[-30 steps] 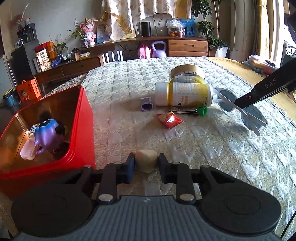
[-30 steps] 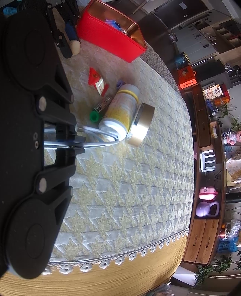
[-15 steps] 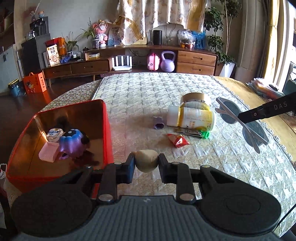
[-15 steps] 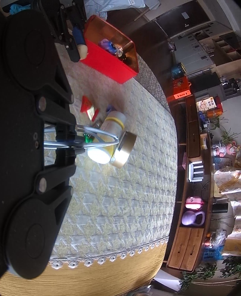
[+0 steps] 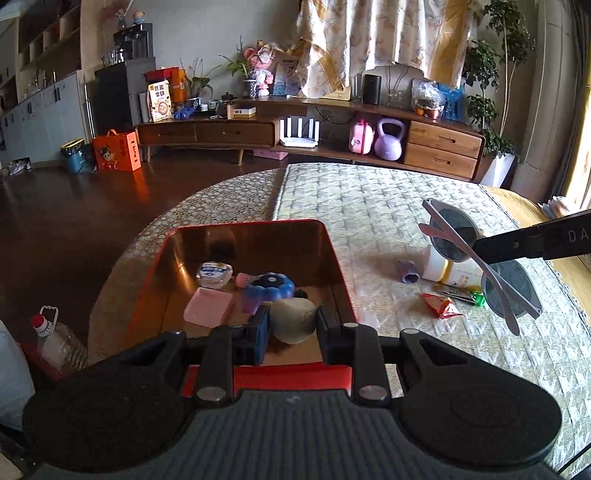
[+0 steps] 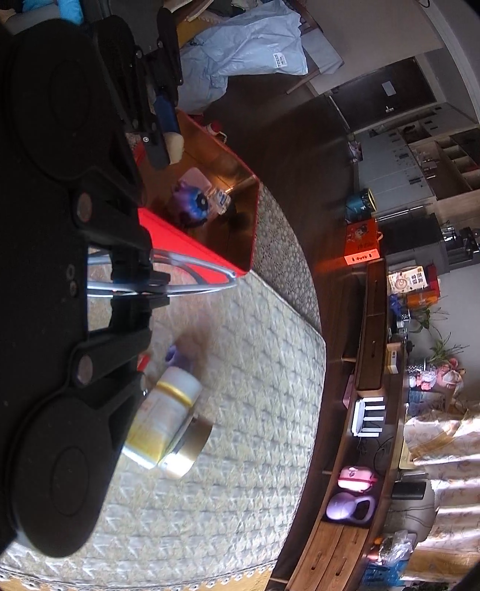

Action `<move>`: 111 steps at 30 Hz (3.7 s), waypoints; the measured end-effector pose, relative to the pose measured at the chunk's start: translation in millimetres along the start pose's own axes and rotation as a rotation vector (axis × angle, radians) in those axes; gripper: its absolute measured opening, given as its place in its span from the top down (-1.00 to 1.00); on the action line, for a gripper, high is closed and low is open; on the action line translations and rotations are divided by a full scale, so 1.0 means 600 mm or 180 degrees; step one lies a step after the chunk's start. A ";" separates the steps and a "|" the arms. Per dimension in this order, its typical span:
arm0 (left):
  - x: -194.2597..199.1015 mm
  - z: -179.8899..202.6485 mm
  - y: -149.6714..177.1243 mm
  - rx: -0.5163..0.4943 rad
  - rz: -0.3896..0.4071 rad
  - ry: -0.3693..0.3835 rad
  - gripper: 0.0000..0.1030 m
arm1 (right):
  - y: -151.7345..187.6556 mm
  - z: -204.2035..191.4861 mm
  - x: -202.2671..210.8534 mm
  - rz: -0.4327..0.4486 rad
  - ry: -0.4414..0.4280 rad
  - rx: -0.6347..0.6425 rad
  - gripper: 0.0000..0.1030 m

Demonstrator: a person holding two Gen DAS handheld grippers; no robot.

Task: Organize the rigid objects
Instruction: 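Carry the cream item into the red tin with the left gripper while the right carries the sunglasses in, then open both grippers in the red tin and withdraw them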

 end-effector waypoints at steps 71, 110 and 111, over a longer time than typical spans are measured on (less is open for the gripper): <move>-0.068 -0.090 0.000 0.0036 -0.0423 -0.0187 -0.31 | -0.028 -0.131 -0.125 -0.0303 -0.0440 0.0522 0.65; -0.030 0.089 0.000 -0.0019 -0.0144 0.0304 -0.64 | 0.095 0.072 0.044 0.0099 -0.0019 0.0384 -0.99; -0.035 0.095 0.000 -0.0014 -0.0156 0.0324 -0.64 | 0.098 0.080 0.042 0.0090 0.0008 0.0365 -0.99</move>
Point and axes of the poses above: each gripper's, at about its wrist camera, not at the fingertips, and x roughly against the way its jaws point, z to its right, y to its underside, the point moved 3 cm from there along -x, roughly the way its jaws point, and after that the axes turned 6 degrees about y, right-handed, at the moved point
